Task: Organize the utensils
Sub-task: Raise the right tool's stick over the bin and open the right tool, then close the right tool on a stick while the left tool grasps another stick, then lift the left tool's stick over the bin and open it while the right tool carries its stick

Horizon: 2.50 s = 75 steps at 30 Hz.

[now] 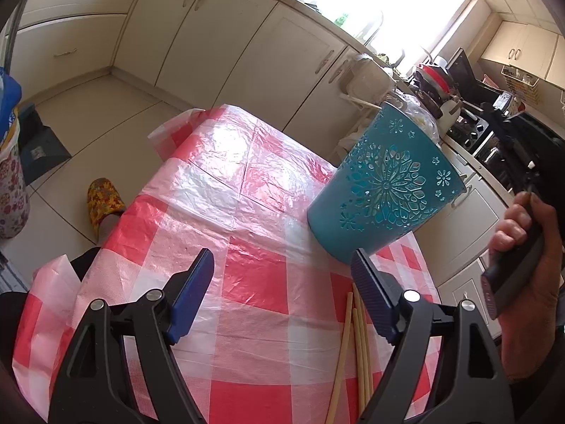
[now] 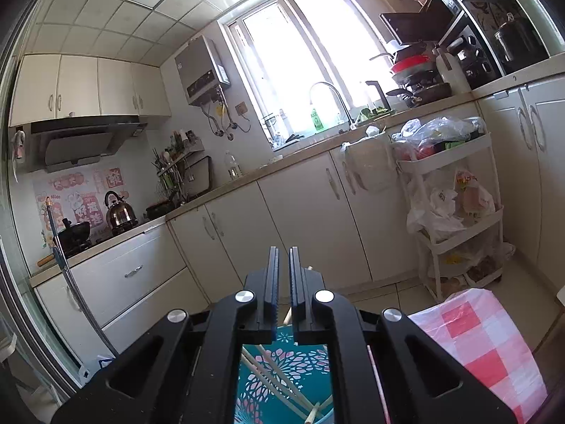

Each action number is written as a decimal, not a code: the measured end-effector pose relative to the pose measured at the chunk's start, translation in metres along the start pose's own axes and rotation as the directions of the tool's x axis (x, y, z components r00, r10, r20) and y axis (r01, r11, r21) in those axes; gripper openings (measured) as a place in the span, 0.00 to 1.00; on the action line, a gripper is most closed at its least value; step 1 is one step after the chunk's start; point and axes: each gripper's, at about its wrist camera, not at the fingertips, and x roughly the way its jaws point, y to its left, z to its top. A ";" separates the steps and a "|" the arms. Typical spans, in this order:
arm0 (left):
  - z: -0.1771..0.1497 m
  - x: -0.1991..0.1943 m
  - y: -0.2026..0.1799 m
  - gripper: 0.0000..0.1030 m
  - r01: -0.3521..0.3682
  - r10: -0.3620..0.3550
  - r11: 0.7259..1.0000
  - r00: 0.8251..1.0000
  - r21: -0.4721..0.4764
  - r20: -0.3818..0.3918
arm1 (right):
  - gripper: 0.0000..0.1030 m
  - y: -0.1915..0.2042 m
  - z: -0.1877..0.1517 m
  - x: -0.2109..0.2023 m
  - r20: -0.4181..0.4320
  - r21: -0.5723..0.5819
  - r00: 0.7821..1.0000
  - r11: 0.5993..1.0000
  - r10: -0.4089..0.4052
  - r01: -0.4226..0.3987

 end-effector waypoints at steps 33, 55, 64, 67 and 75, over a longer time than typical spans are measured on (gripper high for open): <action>-0.021 0.008 -0.063 0.75 0.014 0.057 0.947 0.976 0.320 -0.210 | 0.11 -0.010 -0.191 -0.038 -0.723 -0.231 0.675 0.972 -0.148 -0.033; -0.037 0.059 -0.101 0.08 -0.020 0.253 0.781 0.924 0.624 -0.287 | 0.10 -0.028 -0.178 -0.020 -0.752 -0.301 0.631 0.951 -0.189 -0.073; -0.024 0.062 -0.091 0.13 -0.004 0.250 0.824 0.900 0.566 -0.357 | 0.08 -0.031 -0.174 -0.022 -0.776 -0.308 0.601 0.947 -0.191 -0.097; -0.033 0.066 -0.106 0.06 -0.019 0.306 0.749 0.897 0.662 -0.320 | 0.06 -0.017 -0.180 -0.022 -0.759 -0.400 0.604 0.906 -0.242 -0.140; 0.026 -0.004 -0.112 0.04 0.049 0.061 0.855 0.979 0.517 -0.195 | 0.06 -0.059 -0.142 -0.060 -0.644 -0.009 0.764 0.998 0.037 -0.056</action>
